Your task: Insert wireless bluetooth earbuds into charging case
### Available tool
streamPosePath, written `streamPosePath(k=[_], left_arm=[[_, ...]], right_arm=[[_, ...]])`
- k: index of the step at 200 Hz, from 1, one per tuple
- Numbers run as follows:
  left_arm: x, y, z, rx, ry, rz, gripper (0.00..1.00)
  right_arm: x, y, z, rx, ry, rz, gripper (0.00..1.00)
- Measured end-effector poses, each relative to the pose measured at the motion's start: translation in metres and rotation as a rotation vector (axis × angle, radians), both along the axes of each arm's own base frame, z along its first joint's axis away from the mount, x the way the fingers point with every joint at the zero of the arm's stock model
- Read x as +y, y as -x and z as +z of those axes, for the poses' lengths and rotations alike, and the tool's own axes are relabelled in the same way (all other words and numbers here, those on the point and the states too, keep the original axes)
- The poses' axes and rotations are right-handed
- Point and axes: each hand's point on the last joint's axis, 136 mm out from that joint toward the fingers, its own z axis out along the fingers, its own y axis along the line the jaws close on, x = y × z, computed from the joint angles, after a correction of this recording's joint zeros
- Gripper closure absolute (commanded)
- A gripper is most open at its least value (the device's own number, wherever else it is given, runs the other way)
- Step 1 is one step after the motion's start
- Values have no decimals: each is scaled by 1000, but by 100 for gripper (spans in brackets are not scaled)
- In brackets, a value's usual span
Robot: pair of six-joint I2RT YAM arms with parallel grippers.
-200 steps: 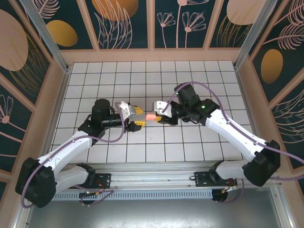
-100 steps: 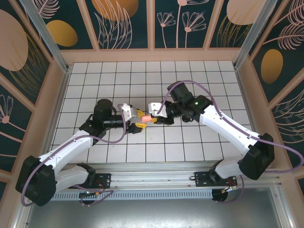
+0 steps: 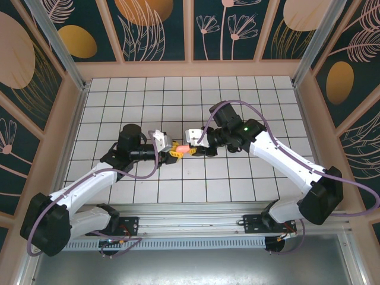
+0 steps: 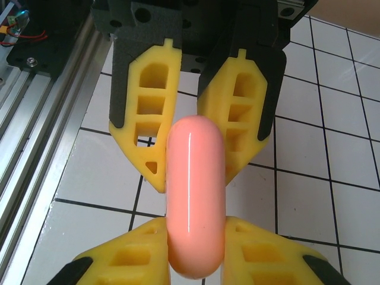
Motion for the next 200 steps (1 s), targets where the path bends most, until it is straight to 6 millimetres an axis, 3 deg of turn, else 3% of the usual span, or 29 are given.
streamPosePath(k=[19, 38, 152, 200], left_arm=[[0, 0, 0, -2, 1, 1, 82], [0, 0, 1, -3, 2, 0, 82], [0, -7, 12, -45, 14, 30, 81], [-2, -4, 12, -42, 17, 14, 81]], right_arm=[[0, 0, 0, 3, -1, -2, 65], [2, -2, 3, 4, -16, -10, 60], [-7, -15, 23, 75, -174, -88, 60], [-8, -23, 44, 41, -253, -108, 60]])
